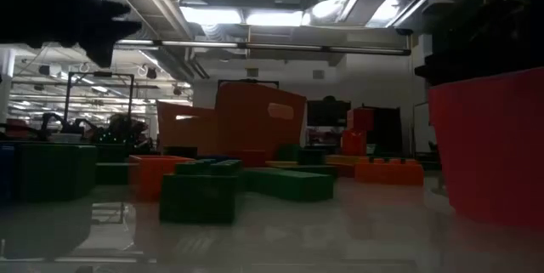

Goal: Sort blocks by size
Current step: Put the large green game piece into the orange bin

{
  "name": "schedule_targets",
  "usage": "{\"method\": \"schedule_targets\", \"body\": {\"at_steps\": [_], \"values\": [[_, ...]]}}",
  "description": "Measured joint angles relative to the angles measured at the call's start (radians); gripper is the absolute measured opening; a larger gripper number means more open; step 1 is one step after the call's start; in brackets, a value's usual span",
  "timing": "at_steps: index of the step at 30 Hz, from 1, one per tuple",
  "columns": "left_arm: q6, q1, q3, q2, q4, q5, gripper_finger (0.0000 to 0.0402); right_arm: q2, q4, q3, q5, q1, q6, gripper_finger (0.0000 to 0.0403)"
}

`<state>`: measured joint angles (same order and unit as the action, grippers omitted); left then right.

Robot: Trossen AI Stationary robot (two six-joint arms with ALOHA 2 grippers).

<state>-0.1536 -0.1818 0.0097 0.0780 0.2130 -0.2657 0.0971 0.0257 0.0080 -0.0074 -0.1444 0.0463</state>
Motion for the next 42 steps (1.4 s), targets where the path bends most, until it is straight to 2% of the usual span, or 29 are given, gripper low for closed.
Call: {"method": "schedule_targets", "body": {"at_steps": [8, 14, 17, 20, 23, 26, 31, 35, 42], "values": [[0.026, 0.0, 0.007, 0.018, 0.111, -0.008, 0.0148, 0.0, 0.001, 0.0, 0.0, 0.0, 0.0, 0.0214], [0.027, -0.001, 0.095, 0.166, 0.091, 0.001, 0.0148, 0.0, 0.013, 0.0, 0.0, 0.0, 0.0, 0.0214], [0.036, -0.001, 0.203, 0.283, -0.026, 0.017, 0.0148, 0.0, 0.039, 0.0, 0.0, 0.0, 0.0, 0.0214], [0.025, -0.001, 0.333, 0.407, -0.257, 0.018, 0.0148, 0.0, 0.059, 0.0, 0.0, 0.0, 0.0, 0.0214], [-0.04, -0.001, 0.438, 0.522, -0.478, 0.021, 0.0148, 0.0, 0.081, 0.0, 0.0, 0.0, 0.0, 0.0214], [-0.144, -0.001, 0.489, 0.608, -0.6, 0.022, 0.0148, 0.0, 0.088, 0.0, 0.0, 0.0, 0.0, 0.0214], [-0.375, -0.001, 0.494, 0.695, -0.678, 0.053, 0.0148, 0.0, 0.086, 0.0, 0.0, 0.0, 0.0, 0.0214], [-0.501, -0.002, 0.494, 0.75, -0.714, 0.094, 0.0148, 0.0, 0.086, 0.0, -0.001, 0.0, 0.0, 0.0214], [-0.483, -0.058, 0.494, 0.906, -0.684, 0.106, 0.0148, 0.0, 0.084, 0.0, -0.002, 0.0, 0.0, 0.0214]]}}
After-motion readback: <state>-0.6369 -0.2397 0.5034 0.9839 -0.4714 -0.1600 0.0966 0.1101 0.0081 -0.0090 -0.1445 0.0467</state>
